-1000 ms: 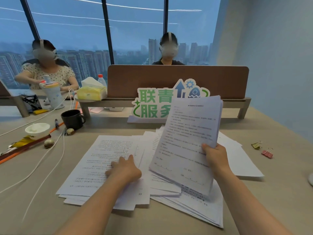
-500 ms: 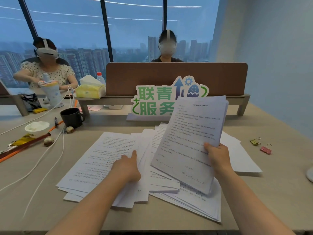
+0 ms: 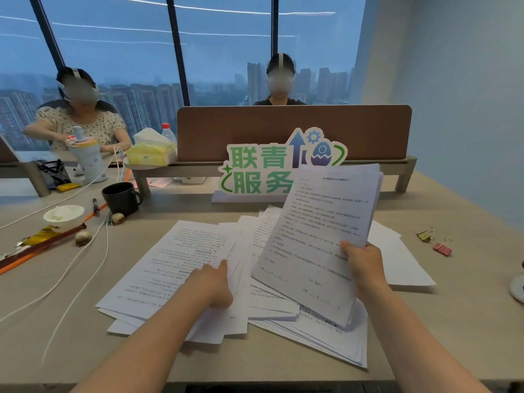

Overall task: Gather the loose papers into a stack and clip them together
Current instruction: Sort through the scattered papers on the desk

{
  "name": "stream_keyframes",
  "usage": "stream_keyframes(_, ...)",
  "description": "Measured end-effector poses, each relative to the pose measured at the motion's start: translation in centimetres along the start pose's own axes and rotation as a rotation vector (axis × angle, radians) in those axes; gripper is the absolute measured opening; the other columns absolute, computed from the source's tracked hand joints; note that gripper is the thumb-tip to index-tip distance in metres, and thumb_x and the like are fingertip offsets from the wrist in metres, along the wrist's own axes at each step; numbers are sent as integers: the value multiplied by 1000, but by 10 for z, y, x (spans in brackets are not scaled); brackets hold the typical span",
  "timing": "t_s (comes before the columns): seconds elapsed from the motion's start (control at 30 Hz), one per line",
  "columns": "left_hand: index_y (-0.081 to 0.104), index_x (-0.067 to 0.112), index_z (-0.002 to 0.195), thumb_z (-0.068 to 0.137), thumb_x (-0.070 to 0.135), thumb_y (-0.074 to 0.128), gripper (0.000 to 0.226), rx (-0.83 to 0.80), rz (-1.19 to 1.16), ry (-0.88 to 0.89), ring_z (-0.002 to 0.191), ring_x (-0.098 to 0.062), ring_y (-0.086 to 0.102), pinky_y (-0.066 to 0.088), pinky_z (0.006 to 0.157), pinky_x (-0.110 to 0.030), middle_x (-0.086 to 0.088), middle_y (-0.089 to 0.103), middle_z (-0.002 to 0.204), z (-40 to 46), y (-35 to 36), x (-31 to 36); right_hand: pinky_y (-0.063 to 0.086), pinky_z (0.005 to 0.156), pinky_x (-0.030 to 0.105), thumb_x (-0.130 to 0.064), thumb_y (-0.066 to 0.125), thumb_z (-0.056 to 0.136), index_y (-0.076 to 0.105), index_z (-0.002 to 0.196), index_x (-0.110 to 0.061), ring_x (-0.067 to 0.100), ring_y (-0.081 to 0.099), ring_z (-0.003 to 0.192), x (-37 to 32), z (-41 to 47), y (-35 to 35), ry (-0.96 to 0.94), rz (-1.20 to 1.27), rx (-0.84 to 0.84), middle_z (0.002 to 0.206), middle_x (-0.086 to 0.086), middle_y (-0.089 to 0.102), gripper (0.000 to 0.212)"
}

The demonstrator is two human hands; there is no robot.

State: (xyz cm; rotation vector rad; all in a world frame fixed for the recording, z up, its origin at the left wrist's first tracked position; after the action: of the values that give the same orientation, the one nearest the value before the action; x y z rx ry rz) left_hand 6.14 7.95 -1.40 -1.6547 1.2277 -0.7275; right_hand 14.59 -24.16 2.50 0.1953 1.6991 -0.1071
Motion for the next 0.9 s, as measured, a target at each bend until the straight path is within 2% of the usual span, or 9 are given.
stream_keyframes(0.1, -15, 26, 156, 88, 27, 53, 96, -73, 8, -4, 149, -37, 15, 21, 119, -48, -10, -2, 166, -7, 4, -5, 50, 56, 32, -13, 56, 97, 60, 108, -12, 24, 65, 76, 0, -1, 1, -4, -3, -1, 90, 4, 66, 12)
stream_keyframes(0.23, -13, 30, 156, 85, 32, 52, 96, -82, -64, 6, 150, -39, 7, 15, 120, -52, -6, -9, 166, -8, 9, -5, 49, 55, 31, -13, 55, 98, 58, 108, -12, 24, 65, 75, 1, -4, 5, 4, 3, -8, 88, 3, 65, 11)
stream_keyframes(0.43, -8, 29, 157, 92, 24, 44, 84, 37, 11, 13, 145, -38, 22, 28, 116, -47, -9, 6, 165, -4, 5, -5, 51, 56, 33, -15, 55, 98, 58, 109, -14, 25, 65, 76, 2, -5, 4, 11, -15, -4, 91, 5, 66, 11)
stream_keyframes(0.57, -2, 23, 158, 94, 19, 47, 80, 154, 31, 2, 132, -35, 42, 43, 105, -42, -13, 34, 153, -2, -4, -7, 52, 65, 36, -12, 54, 97, 58, 109, -12, 25, 64, 77, 5, -3, 1, 22, -22, 12, 98, 9, 65, 12)
stream_keyframes(0.63, 20, 14, 153, 95, 14, 50, 66, 240, 22, -24, 122, -30, 54, 49, 96, -37, -10, 50, 140, -1, -15, -10, 52, 68, 38, -11, 53, 97, 58, 110, -11, 25, 64, 77, 6, -2, -1, 31, -34, 19, 99, 9, 65, 14)
stream_keyframes(0.7, 50, 10, 133, 95, 10, 51, 39, 282, 0, -32, 111, -25, 61, 51, 88, -31, -7, 61, 125, -3, -25, -10, 52, 69, 38, -11, 52, 97, 57, 111, -10, 25, 64, 78, 6, -1, -4, 32, -48, 30, 96, 8, 64, 14)
stream_keyframes(0.73, 57, 10, 125, 95, 9, 52, 30, 294, -21, -31, 109, -24, 63, 51, 86, -30, -7, 63, 121, -4, -28, -8, 52, 69, 39, -10, 51, 97, 57, 111, -10, 25, 63, 77, 6, 0, -6, 30, -55, 35, 93, 7, 64, 15)
stream_keyframes(0.9, 59, 9, 123, 97, 13, 45, 30, 333, -183, 32, 111, -26, 61, 47, 84, -29, -9, 62, 124, -11, -34, 21, 52, 68, 38, -9, 47, 97, 55, 113, -12, 25, 63, 76, 4, 3, -13, 27, -74, 54, 95, 8, 63, 18)
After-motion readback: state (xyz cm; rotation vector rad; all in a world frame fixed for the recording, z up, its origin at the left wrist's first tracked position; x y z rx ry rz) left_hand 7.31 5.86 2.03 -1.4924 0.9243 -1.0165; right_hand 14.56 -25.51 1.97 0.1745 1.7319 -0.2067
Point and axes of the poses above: each hand's wrist, its own z-axis towards the middle knuckle, its own y-axis out of the palm, x = y × z, the point moved 10 cm from there along z, towards the middle knuckle
